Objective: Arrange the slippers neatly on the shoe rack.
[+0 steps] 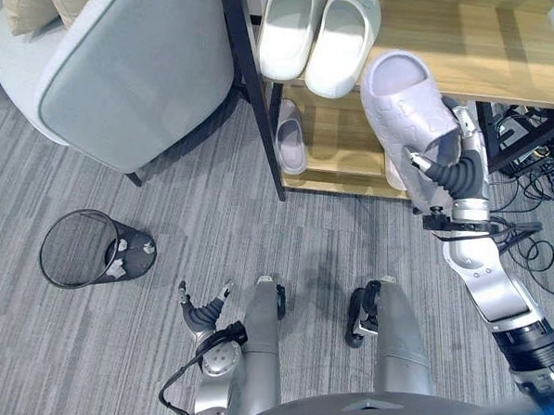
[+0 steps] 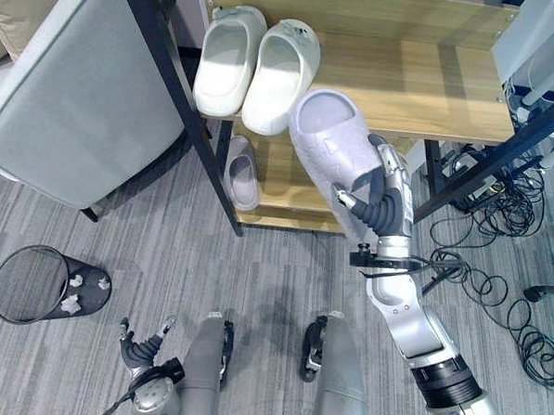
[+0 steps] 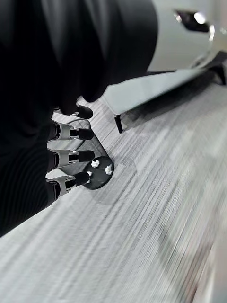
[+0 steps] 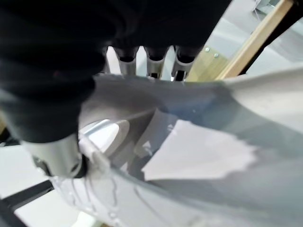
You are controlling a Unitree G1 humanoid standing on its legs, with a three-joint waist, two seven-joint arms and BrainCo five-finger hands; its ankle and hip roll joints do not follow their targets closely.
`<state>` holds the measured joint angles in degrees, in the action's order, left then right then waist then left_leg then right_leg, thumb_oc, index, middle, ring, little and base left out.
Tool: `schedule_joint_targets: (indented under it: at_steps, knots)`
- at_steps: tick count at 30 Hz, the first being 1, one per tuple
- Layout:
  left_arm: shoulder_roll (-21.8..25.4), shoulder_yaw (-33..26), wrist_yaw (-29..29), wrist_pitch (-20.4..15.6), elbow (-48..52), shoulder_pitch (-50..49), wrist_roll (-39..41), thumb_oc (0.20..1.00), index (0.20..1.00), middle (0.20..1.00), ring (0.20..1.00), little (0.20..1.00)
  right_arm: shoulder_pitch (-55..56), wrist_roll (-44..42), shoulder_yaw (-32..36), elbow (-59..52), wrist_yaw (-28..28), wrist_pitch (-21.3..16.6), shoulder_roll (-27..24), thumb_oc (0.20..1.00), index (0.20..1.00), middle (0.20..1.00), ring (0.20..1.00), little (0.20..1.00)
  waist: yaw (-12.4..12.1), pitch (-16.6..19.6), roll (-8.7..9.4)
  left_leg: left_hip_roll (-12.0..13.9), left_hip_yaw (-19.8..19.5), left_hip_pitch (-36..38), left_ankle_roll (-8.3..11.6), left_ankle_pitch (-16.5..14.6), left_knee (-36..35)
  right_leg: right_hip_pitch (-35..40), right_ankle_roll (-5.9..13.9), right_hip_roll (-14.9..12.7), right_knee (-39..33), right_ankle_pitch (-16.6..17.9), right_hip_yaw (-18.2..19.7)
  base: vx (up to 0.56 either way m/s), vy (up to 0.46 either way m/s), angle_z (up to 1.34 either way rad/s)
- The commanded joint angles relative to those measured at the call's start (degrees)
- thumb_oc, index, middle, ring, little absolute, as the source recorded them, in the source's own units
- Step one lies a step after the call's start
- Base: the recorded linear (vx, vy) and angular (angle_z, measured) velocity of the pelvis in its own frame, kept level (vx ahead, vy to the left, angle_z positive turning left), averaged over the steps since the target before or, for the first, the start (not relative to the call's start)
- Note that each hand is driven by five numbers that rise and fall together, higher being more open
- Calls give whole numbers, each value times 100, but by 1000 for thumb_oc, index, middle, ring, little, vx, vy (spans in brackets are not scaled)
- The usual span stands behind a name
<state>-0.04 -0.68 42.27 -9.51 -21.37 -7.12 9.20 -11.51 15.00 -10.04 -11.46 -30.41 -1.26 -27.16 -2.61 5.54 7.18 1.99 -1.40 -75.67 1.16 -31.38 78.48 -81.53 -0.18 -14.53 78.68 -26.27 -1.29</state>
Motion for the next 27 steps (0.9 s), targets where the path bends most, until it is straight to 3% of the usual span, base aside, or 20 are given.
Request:
schedule_joint_targets:
  at_steps: [1, 2, 3, 4, 5, 6, 8, 9, 13, 21, 25, 27]
  knots:
    - [-37, 38, 410, -518, 413, 70, 307, 1000, 1000, 1000, 1000, 1000, -663, 312, -82, -429, -68, -55, -367, 200, 200, 200, 200, 200, -93, -314, 14, 161, 83, -234, -121, -284, 687, 244, 315, -282, -54, -178, 274, 127, -94, 12]
    - [257, -441, 323, -1333, -783, 175, 108, 1000, 1000, 1000, 1000, 1000, -1069, 157, -79, -131, 33, -32, -421, 200, 200, 200, 200, 200, -122, -264, 39, 195, 56, -561, -62, -428, 1173, -148, 258, -317, 436, -372, 372, 169, -112, 12]
    - [638, -924, -83, -1761, -1969, 774, 545, 1000, 1000, 1000, 1000, 1000, -1298, 33, -194, -146, 299, 62, -415, 200, 200, 200, 200, 200, -115, -203, 75, 225, 35, -693, -6, -505, 1381, -296, 267, -296, 657, -467, 419, 199, -118, 14]
    - [485, -901, 286, -1455, -1336, 1434, 515, 1000, 1000, 1000, 1000, 1000, -1459, 49, -289, -443, 701, 349, -289, 200, 200, 200, 200, 200, -52, -182, 90, 307, 36, -859, -22, -601, 1649, -469, 287, -298, 920, -552, 462, 276, -101, 19]
    - [1762, -574, 640, -2913, -1580, 1760, -1320, 1000, 1000, 1000, 1000, 1000, -2008, -4, -336, 270, 1009, 186, -219, 200, 200, 200, 200, 200, -54, -189, 38, 304, -150, -1122, 92, -781, 2246, -841, 304, -334, 1637, -833, 671, 257, -67, 26]
    - [1264, -1637, -847, -1832, -2097, 2210, 1560, 1000, 1000, 1000, 1000, 1000, -2347, -310, -240, 341, 1524, 474, -87, 200, 200, 200, 200, 200, -80, -202, 3, 294, -200, -1195, 106, -842, 2414, -842, 353, -362, 1845, -904, 697, 243, -26, 28]
    - [1316, -1875, -1916, -1205, -1651, 1985, 1963, 1000, 1000, 1000, 1000, 1000, -2786, -544, 121, 1060, 1535, 488, 189, 200, 200, 200, 200, 200, -164, -293, -91, 301, -274, -1239, 132, -946, 2725, -842, 378, -408, 2167, -1035, 768, 114, 25, 7]
    - [1411, -2060, -2348, -994, -1549, 2109, 2024, 1000, 1000, 1000, 1000, 1000, -3422, -349, 29, 1548, 1547, 283, 244, 200, 200, 200, 200, 200, -208, -450, -152, 316, -382, -1239, 162, -1066, 3038, -842, 390, -413, 2530, -1137, 833, 105, 12, -16]
    - [1231, -2110, -2481, -1027, -1291, 1996, 1916, 1000, 1000, 1000, 1000, 1000, -4045, -425, 8, 2158, 1637, 150, 557, 200, 200, 200, 200, 200, -211, -751, -228, 305, -537, -1356, 190, -1270, 3807, -842, 449, -408, 3198, -1264, 989, 106, 6, -3]
    - [1202, -2248, -2956, -1008, -1727, 1888, 2293, 1000, 1000, 1000, 1000, 1000, -4317, -756, 203, 3119, 1865, 431, 710, 200, 200, 200, 200, 200, -180, -1228, -393, 217, -708, -1426, 173, -1539, 4916, -842, 565, -437, 4157, -1376, 1240, 87, 21, 3]
    - [1337, -2216, -3079, -1004, -1889, 1963, 2247, 1000, 1000, 1000, 1000, 1000, -5300, -934, 50, 4313, 1929, 798, 822, 200, 200, 200, 200, 200, -199, -1479, -428, 202, -689, -1428, 147, -1639, 5276, -842, 622, -417, 4440, -1371, 1400, 25, 21, 1]
    - [1371, -2155, -3282, -966, -1841, 1884, 2300, 1000, 1000, 1000, 1000, 1000, -6048, -1181, -80, 5273, 1755, 743, 876, 200, 200, 200, 200, 200, -239, -1589, -391, 214, -630, -1428, 117, -1636, 5319, -842, 617, -398, 4516, -1344, 1482, -10, 7, 2]
